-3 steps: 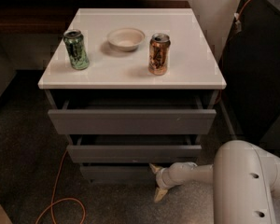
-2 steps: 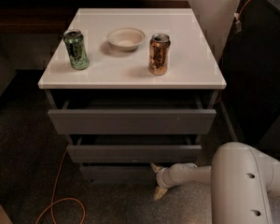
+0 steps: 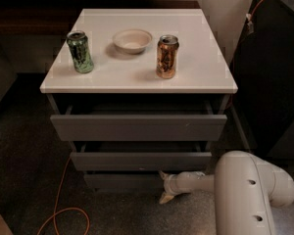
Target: Place orange can into bottom drawer
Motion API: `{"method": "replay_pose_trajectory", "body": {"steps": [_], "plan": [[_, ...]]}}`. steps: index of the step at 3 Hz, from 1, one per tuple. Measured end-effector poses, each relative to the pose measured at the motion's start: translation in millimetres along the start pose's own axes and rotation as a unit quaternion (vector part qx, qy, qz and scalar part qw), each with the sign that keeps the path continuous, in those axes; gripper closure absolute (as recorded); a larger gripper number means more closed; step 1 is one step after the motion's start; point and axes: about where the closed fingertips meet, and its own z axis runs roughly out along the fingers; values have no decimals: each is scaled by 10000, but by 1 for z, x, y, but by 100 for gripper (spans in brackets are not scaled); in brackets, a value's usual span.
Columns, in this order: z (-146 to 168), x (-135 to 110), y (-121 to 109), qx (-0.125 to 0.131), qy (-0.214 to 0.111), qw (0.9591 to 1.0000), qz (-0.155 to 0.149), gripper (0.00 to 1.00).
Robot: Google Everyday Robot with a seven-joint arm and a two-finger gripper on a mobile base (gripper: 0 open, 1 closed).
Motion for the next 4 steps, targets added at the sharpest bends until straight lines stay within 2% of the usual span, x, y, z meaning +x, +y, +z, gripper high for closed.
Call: {"method": "replay_pose_trajectory", "body": {"steps": [1,2,3,4], "plan": [[4,4,-1,65,2,9999,119,28],[1,3,5,117,14,9998,162,59],[0,-2,13,96,7,9999,141,83],[-4,-3,11,96,8,9999,141,100]]}}
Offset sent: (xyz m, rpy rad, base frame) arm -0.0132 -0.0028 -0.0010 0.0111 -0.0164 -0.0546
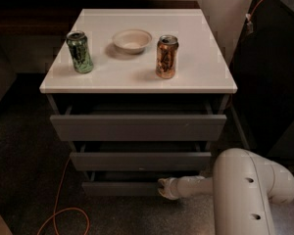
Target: Place orange can into bottom drawer
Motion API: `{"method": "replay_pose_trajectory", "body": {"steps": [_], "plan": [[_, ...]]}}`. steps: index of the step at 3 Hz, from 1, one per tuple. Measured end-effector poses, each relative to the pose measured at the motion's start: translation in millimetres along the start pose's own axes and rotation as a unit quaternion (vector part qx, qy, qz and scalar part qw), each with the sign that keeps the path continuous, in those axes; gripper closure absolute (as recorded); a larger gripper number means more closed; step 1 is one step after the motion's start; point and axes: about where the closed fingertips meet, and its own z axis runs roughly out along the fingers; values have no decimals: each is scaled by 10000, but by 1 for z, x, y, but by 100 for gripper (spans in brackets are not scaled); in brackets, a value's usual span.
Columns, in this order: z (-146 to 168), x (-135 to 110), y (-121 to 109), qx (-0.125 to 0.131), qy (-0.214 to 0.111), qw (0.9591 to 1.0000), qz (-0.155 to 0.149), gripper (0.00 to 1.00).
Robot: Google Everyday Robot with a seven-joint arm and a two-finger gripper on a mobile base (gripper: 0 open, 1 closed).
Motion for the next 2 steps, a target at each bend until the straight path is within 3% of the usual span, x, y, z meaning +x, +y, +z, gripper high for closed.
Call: {"method": "replay_pose_trajectory", "body": {"steps": [2], "plan": [[-6,-13,26,-167,-29,9999,2,100]]}}
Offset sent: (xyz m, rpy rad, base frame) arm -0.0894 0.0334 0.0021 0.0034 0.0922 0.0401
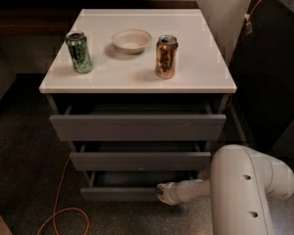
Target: Place orange can into bottom drawer
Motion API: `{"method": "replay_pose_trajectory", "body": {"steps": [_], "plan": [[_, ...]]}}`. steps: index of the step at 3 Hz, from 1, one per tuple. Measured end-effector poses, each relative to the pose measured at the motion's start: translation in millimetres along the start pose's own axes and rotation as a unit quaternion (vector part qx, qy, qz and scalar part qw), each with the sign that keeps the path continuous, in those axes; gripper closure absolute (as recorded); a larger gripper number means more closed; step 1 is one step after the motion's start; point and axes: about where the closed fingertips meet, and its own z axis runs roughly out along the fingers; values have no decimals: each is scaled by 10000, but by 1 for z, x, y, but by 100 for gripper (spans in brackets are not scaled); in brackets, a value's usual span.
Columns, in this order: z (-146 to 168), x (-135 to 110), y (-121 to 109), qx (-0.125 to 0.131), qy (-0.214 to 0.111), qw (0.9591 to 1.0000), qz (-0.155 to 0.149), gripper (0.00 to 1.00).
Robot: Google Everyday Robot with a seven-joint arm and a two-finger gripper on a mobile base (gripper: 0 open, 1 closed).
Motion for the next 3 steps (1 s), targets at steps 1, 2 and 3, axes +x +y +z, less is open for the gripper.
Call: {"method": "replay_pose_trajectory", "body": {"steps": [1,2,3], "plan": [[-3,-1,-1,0,0,10000,0,100],[-7,-11,23,-120,-68,9999,56,100],[-10,-10,22,-120,-68,9999,56,100]]}}
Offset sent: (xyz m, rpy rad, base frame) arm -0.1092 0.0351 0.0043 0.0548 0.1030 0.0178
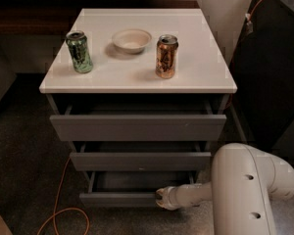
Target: Place orange can into bottom drawer
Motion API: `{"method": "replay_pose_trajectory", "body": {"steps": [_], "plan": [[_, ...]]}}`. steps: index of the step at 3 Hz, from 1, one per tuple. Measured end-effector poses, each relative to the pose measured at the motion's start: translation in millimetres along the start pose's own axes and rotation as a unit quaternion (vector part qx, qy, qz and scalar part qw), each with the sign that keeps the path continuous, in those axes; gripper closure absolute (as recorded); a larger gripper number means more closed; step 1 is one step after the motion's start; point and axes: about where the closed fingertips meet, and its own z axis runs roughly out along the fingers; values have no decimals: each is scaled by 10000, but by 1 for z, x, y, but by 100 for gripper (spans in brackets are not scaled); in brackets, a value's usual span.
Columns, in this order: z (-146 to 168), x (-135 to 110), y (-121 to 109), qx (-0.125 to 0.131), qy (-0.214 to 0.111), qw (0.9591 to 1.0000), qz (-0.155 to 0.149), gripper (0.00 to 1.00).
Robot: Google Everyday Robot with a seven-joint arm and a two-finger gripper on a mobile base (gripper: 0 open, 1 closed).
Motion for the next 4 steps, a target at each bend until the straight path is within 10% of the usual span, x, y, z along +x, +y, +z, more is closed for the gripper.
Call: {"method": "replay_pose_trajectory", "body": {"steps": [4], "plan": [[-40,-40,36,-33,-382,9992,105,14]]}}
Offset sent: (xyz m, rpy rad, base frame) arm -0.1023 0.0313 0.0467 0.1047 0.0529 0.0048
